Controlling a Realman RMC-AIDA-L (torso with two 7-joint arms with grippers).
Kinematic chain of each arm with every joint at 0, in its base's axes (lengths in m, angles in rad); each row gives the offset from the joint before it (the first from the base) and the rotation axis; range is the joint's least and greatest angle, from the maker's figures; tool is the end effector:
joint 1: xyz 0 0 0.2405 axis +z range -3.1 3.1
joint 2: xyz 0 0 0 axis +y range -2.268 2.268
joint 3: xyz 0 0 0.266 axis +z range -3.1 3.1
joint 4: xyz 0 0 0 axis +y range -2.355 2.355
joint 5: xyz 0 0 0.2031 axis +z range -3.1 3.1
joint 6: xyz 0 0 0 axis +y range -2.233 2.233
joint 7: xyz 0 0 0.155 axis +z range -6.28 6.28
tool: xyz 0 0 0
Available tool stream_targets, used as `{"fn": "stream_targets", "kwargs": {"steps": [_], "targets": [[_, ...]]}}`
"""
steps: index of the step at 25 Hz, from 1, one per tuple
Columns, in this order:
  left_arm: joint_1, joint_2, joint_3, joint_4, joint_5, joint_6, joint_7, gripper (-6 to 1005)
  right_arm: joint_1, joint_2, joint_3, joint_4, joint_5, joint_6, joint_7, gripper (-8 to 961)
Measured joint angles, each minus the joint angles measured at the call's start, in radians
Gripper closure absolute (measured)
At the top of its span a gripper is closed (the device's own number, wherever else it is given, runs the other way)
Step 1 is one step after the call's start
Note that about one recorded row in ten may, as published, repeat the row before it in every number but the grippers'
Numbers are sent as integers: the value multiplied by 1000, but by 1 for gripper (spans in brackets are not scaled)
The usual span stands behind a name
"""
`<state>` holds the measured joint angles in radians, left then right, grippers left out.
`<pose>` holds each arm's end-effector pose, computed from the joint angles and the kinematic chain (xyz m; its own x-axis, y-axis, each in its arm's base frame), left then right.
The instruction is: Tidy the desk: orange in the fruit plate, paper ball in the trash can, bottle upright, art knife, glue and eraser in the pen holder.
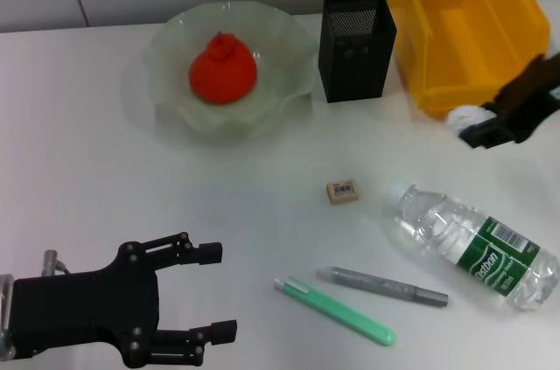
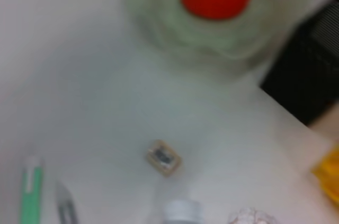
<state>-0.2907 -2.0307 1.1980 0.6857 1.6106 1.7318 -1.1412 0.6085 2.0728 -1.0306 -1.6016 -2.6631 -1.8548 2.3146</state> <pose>-0.2615 0.2415 -0.0328 0.8030 0.1806 0.5680 0.1927 -0.9805 0.0392 0.1924 0.3481 0.0736 0.7905 -0.5870 0.1747 -0.4531 -0.7524 -0.4782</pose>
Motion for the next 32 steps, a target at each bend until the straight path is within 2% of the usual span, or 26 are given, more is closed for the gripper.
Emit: {"fn": "stream_targets", "kwargs": {"steps": [5, 13, 19, 25, 32], "targets": [[0, -1, 0, 0, 0, 0, -1, 139, -24, -11, 132, 87, -8, 89, -75, 606], [-1, -4, -3, 0, 0, 0, -10, 139, -21, -63, 279, 287, 52, 299, -247, 605], [-3, -6, -10, -14, 0, 0, -10, 139, 3, -99, 298, 474, 164, 526, -378, 598], [2, -8, -24, -23, 0, 6, -11, 138, 24, -105, 300, 622, 289, 725, -565, 592], [5, -9, -26, -23, 0, 7, -27, 139, 58, -118, 301, 731, 324, 842, -594, 584]]}}
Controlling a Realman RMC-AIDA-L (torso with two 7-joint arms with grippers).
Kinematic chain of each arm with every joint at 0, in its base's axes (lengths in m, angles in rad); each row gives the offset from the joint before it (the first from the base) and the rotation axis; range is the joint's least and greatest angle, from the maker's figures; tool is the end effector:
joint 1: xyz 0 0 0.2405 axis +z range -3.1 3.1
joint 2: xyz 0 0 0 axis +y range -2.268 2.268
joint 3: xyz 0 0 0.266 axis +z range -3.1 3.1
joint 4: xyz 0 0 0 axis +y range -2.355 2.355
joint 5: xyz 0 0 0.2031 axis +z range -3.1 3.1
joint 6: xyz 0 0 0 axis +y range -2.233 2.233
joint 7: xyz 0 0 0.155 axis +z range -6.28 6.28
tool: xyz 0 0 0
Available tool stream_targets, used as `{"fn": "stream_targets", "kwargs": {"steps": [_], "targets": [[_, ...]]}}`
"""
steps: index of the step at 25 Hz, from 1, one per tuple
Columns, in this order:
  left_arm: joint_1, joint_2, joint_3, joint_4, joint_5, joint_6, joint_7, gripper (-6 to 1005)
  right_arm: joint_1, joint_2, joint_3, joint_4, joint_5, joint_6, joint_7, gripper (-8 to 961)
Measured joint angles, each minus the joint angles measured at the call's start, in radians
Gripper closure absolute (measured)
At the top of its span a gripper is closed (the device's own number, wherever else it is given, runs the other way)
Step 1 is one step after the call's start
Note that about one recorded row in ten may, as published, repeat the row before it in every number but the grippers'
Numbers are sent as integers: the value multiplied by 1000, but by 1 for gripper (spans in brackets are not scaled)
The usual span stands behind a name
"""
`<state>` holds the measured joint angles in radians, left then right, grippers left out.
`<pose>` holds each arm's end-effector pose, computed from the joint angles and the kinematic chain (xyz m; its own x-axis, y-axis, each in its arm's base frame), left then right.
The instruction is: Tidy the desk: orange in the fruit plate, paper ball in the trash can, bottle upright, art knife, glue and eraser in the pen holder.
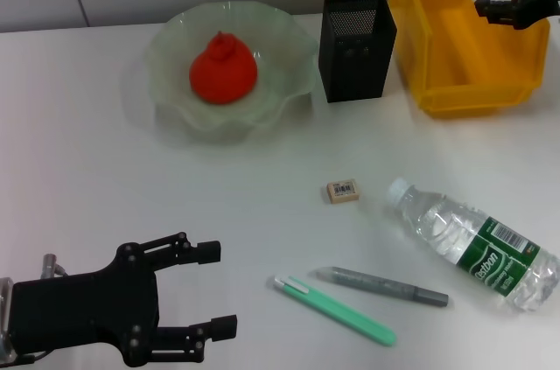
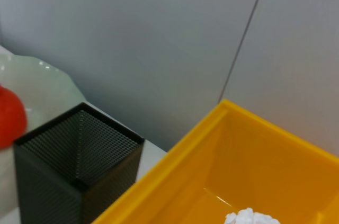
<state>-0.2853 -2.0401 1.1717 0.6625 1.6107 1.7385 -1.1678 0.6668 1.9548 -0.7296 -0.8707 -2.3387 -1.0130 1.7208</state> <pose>-0.2632 0.2391 -0.0341 0.7759 0.2303 0.5874 0.2447 -0.9680 0.0563 0.2857 0.4496 0.0974 0.8953 -0.3939 -0.2078 -0.4113 -0.5522 -0.7252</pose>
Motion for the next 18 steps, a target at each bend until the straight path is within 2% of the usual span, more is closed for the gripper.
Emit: {"fn": "stream_targets", "kwargs": {"steps": [11, 13, 14, 15, 18], "targets": [[-7, -2, 0, 0, 0, -5, -1, 138, -2, -3, -1, -1, 3, 2, -5, 358], [-7, -2, 0, 0, 0, -5, -1, 138, -9, 0, -3, -36, 0, -42, 38, 223], [-6, -1, -3, 0, 0, -6, 1, 138, -19, 4, -10, -98, -18, -108, 108, 155], [-6, -1, -3, 0, 0, -6, 1, 139, -19, 4, -10, -98, -18, -108, 108, 155], [-3, 1, -13, 0, 0, -7, 9, 139, -36, 19, -26, -230, -82, -253, 255, 156]]}}
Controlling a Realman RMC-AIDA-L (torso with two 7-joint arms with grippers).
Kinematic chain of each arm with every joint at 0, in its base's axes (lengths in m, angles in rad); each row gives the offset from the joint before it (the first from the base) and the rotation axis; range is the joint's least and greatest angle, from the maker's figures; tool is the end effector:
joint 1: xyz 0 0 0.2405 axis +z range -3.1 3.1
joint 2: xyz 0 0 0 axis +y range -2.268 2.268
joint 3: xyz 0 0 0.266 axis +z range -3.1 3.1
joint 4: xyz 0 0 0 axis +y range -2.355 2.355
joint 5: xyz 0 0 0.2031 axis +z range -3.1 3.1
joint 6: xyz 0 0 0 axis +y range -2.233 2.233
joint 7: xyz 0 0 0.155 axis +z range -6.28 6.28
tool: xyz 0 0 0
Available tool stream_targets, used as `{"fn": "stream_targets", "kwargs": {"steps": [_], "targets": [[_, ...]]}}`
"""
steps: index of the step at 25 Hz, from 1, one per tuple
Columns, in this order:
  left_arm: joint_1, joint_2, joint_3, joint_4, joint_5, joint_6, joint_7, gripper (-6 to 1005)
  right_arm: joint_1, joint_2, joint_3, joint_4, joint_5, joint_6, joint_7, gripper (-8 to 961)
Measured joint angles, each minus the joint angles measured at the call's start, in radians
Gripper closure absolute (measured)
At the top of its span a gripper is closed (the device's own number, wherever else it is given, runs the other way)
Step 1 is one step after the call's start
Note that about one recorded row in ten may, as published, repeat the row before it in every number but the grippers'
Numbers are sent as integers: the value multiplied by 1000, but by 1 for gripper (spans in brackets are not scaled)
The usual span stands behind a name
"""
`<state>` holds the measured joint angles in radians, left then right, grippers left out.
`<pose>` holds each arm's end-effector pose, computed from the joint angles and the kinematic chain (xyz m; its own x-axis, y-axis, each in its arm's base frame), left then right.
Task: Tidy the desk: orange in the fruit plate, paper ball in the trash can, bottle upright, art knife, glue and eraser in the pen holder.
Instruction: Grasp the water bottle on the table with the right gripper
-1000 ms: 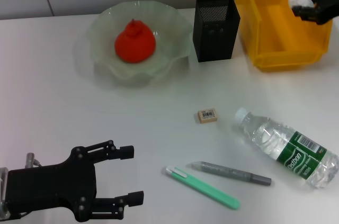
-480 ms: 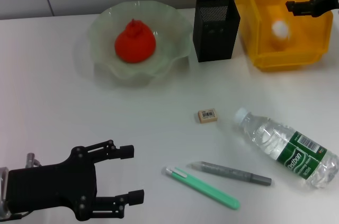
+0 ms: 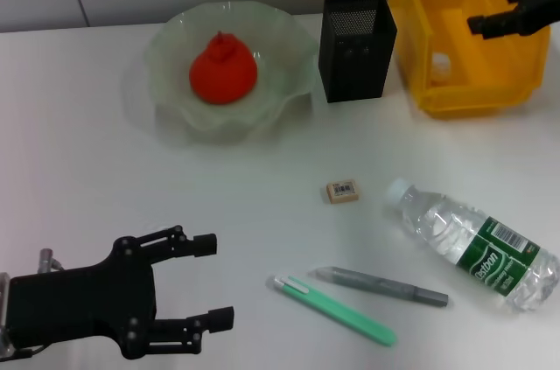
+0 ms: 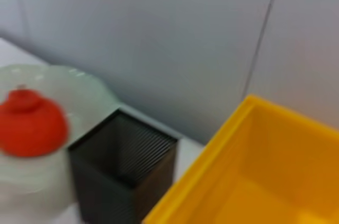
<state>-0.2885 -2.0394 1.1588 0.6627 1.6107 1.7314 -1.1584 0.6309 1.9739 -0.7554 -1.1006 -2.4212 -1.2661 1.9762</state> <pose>-0.2637 0.2424 -0.0323 0.7778 0.2167 0.5900 0.2434 -0.9693 0.0351 0.2622 0.4256 0.1067 0.8428 -0.4888 -0.2254 -0.5077 -0.5828 -0.6345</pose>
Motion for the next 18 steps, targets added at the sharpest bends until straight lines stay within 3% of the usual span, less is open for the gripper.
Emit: {"fn": "stream_targets", "kwargs": {"steps": [1, 2, 3, 4, 8, 9, 14, 18], "targets": [[1, 1, -3, 0, 0, 0, 3, 139, -8, 18, -6, -101, -57, -98, 85, 156], [1, 1, -3, 0, 0, 0, 3, 139, -8, 18, -6, -101, -57, -98, 85, 157], [1, 1, -3, 0, 0, 0, 3, 139, -12, 32, -13, -163, -91, -149, 126, 157], [1, 2, -3, 0, 0, 0, 3, 139, -19, 57, -41, -274, -160, -242, 210, 157], [0, 3, -3, 0, 0, 0, 4, 139, -21, 77, -119, -403, -250, -368, 319, 158], [0, 5, -3, 0, 0, 0, 4, 139, -6, 81, -180, -444, -295, -464, 377, 158], [3, 6, -4, 0, 0, -1, 4, 139, 68, 78, -248, -385, -317, -633, 464, 158], [7, 7, -2, 0, 0, -1, 5, 138, 109, 81, -255, -305, -322, -685, 480, 157]]}}
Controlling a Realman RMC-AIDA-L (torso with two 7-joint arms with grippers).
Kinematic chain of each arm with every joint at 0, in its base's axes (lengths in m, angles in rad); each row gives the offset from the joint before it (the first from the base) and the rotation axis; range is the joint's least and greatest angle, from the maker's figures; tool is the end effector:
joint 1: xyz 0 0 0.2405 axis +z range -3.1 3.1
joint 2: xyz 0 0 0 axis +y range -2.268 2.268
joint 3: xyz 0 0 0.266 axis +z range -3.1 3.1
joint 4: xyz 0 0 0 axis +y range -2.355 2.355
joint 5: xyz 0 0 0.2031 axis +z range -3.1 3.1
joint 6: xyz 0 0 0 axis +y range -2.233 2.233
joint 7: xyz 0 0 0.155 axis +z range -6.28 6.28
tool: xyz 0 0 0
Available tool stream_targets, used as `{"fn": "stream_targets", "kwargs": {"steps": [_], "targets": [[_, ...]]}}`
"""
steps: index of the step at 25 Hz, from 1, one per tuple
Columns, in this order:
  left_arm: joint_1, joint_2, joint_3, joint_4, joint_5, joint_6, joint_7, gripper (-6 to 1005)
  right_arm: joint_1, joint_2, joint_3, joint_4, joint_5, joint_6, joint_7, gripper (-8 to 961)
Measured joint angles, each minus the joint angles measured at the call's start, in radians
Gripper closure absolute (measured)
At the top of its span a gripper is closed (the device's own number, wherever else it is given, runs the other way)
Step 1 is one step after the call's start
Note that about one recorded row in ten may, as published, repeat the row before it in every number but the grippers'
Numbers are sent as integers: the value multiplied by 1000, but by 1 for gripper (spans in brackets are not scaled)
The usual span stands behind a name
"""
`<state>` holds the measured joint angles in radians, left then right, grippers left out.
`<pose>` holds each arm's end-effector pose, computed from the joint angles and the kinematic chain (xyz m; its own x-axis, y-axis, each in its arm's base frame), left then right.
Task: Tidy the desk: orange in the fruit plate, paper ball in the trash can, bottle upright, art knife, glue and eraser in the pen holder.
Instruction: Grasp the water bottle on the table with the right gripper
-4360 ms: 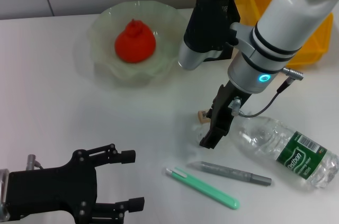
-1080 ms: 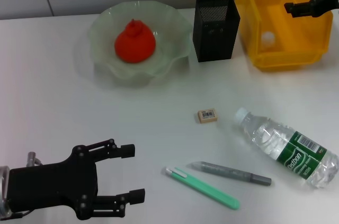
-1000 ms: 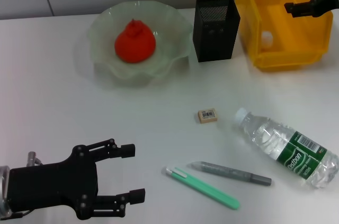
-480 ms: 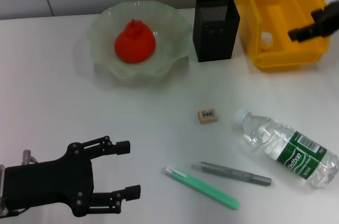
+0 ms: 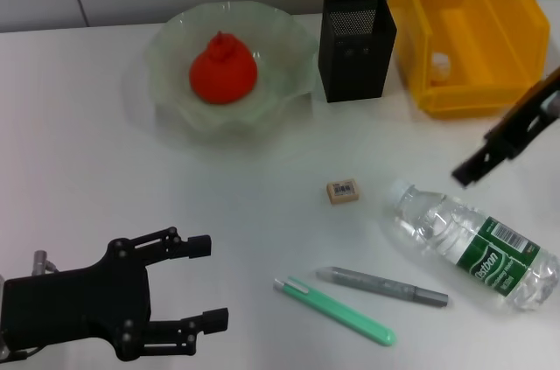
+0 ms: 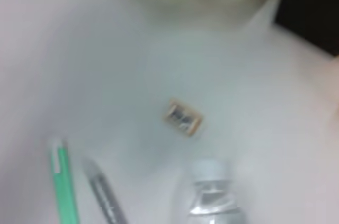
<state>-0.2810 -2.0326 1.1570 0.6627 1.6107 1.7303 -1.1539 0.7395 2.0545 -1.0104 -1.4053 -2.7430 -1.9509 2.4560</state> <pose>-0.2675 0.2413 -0.0299 0.7809 0.2169 0.5858 0.2488 -0.9682 0.0268 0.1917 0.3546 0.0602 0.6356 -0.7295 0.2528 -0.6087 -0.6748 -0.4172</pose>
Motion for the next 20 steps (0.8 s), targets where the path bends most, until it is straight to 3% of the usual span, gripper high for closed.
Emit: {"fn": "stream_targets", "kwargs": {"steps": [6, 20], "targets": [[7, 1, -1, 0, 0, 1, 0, 138, 24, 17, -64, 56, -56, 6, 49, 157], [14, 3, -2, 0, 0, 2, 1, 139, 27, 24, -253, 159, -68, 80, 138, 156]]}}
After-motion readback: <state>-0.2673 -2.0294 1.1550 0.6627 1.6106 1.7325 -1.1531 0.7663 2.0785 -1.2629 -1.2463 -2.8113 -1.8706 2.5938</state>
